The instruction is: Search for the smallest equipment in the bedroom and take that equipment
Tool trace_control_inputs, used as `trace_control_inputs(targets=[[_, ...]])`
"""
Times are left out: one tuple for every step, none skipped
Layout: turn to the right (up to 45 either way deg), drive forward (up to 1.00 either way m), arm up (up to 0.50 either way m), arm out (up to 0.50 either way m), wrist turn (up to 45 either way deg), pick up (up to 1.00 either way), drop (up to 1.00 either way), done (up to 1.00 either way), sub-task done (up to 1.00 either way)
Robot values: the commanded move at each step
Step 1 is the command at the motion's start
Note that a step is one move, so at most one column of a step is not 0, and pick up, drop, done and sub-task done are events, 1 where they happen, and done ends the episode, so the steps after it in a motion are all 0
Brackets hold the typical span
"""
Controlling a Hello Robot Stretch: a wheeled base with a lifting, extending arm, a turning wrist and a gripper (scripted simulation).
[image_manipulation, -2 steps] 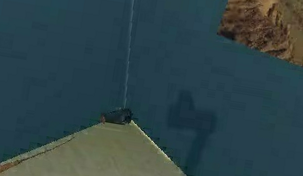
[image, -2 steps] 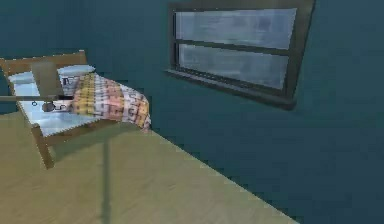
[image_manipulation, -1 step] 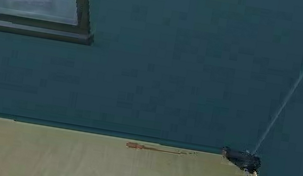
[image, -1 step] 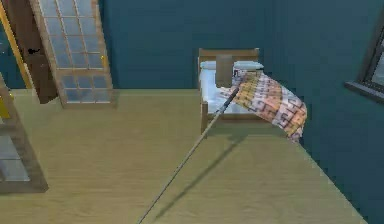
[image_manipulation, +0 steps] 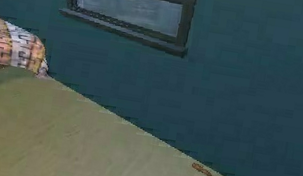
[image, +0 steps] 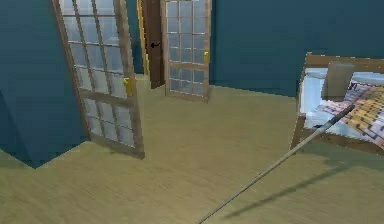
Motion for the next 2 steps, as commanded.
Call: trace_control_inputs(targets=[[0.0,1.0,0.0,0.0,0.0,0.0,0.0,0.0,0.0],[0.0,1.0,0.0,0.0,0.0,0.0,0.0,0.0,0.0]])
